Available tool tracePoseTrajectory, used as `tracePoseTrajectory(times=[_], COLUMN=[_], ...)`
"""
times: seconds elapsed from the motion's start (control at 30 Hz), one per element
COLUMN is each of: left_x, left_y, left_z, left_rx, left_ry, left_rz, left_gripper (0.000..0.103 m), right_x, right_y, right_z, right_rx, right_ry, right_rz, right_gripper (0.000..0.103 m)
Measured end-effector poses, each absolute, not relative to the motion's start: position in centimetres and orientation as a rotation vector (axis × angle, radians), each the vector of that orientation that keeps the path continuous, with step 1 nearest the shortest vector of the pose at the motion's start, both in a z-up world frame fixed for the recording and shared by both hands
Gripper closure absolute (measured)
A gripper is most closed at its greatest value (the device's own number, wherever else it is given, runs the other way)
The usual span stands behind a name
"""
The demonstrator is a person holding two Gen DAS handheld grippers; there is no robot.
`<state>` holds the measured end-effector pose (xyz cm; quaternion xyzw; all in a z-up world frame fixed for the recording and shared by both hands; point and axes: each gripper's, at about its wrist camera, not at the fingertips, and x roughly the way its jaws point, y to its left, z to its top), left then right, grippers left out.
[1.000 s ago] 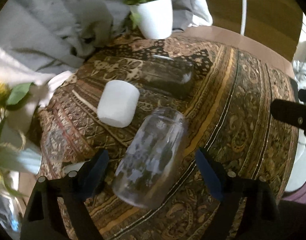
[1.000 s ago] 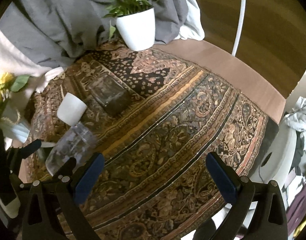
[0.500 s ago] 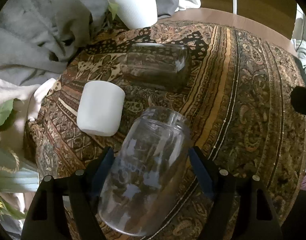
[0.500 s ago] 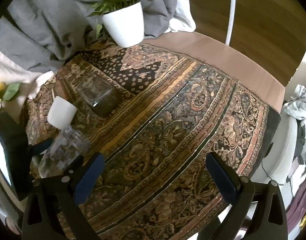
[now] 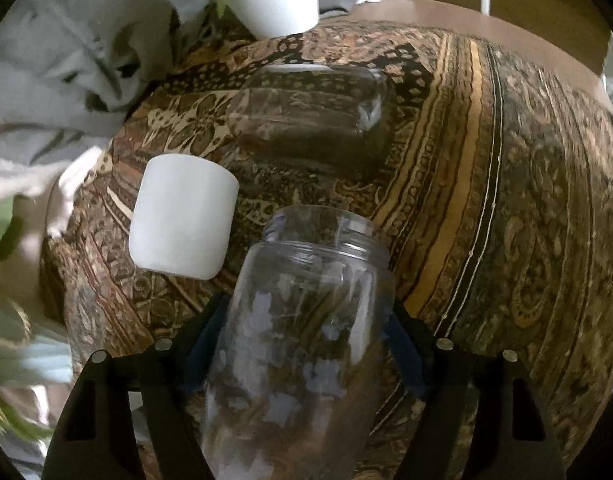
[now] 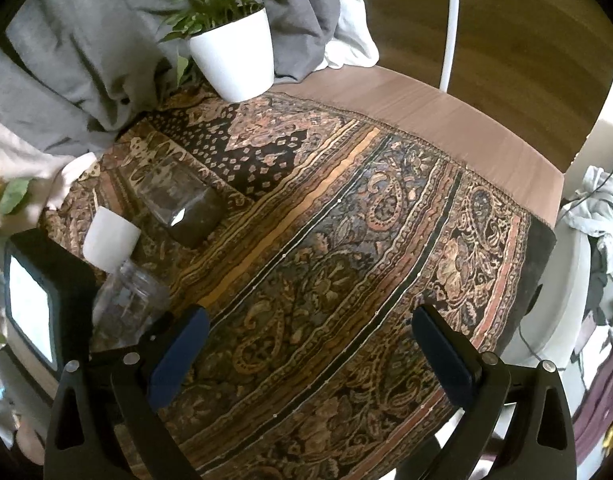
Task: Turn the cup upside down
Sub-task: 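Move the left gripper down to the clear cup and close around it, then lift the clear cup with the left gripper and rotate it open end up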
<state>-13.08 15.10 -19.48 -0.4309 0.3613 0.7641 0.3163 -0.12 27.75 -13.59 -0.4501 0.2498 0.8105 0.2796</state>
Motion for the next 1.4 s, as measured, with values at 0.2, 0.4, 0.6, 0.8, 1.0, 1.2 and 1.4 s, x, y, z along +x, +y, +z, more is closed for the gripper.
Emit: tracePoseTrajectory(times=[0.2,0.4,0.6,0.8,1.0,1.2,1.4], left_x=[-12.8,-11.8,-9.5,-6.3,-5.2,-3.5,-2.9], left_y=[14.4,12.2,11.4,11.6,12.8,12.7,13.1], left_z=[-17.6,-14.5,-12.6,-12.0,-11.6,-11.3,-13.6], left_rx=[-1.216,-1.338,-1.428,-1.487,-1.518,-1.617,-1.766], left_ry=[0.769,0.451,0.222,0.075,0.087,0.085,0.106], left_rz=[2.086,2.192,2.265,2.286,2.319,2.277,2.179], left_gripper=[0.029,0.031,0.033,0.033,0.033,0.033,0.033], right_x=[-0.2,-0.4,-0.4,0.2,0.3,1.0,1.2], right_y=[28.3,29.2,30.2,31.2,32.7,33.6,33.3], right_z=[-12.9,-11.3,-9.1,-8.5,-8.5,-8.2,-8.6], right_rx=[-1.209,-1.217,-1.221,-1.26,-1.3,-1.339,-1.37], right_ry=[0.627,0.586,0.486,0.429,0.416,0.477,0.456], right_rz=[2.211,2.284,2.405,2.486,2.529,2.565,2.598], right_gripper=[0.001,0.001,0.001,0.001,0.001,0.001,0.001])
